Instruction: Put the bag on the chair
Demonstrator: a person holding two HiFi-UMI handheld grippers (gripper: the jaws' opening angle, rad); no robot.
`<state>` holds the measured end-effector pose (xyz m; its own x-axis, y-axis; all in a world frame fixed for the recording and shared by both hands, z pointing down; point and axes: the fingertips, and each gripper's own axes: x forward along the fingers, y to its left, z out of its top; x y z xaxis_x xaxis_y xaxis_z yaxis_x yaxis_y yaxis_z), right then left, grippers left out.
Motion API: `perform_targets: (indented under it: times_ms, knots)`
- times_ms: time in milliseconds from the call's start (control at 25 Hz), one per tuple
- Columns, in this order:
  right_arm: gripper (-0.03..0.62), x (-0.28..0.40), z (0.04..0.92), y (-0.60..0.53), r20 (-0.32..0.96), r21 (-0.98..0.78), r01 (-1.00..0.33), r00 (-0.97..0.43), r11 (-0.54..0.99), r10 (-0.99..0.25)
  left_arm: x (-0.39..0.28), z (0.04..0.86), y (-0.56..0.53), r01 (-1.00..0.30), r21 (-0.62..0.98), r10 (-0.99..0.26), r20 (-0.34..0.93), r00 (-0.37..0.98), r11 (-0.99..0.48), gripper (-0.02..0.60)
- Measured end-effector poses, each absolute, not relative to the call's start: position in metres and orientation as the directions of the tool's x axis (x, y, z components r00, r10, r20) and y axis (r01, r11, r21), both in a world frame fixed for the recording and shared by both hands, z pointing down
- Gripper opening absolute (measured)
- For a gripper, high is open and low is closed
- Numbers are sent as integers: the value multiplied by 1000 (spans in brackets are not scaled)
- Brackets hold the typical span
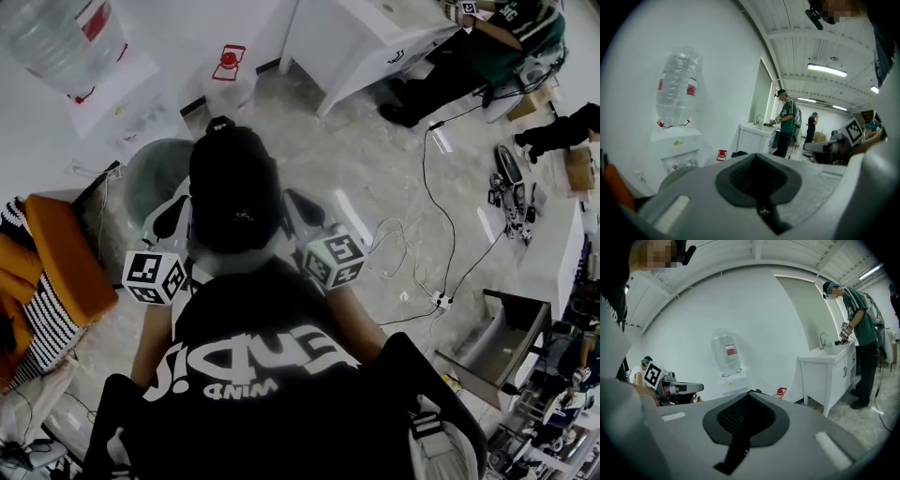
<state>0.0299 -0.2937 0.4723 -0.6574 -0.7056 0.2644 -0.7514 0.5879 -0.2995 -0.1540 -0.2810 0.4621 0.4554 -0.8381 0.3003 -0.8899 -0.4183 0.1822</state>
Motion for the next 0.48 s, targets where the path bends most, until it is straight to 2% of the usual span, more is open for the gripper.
perform_targets:
  times_ms: [480]
  knots:
    - [0,33,474,-297,267,-306,-751,-658,585,-704,-152,465,-282,-889,191,-833,311,457,-416,2]
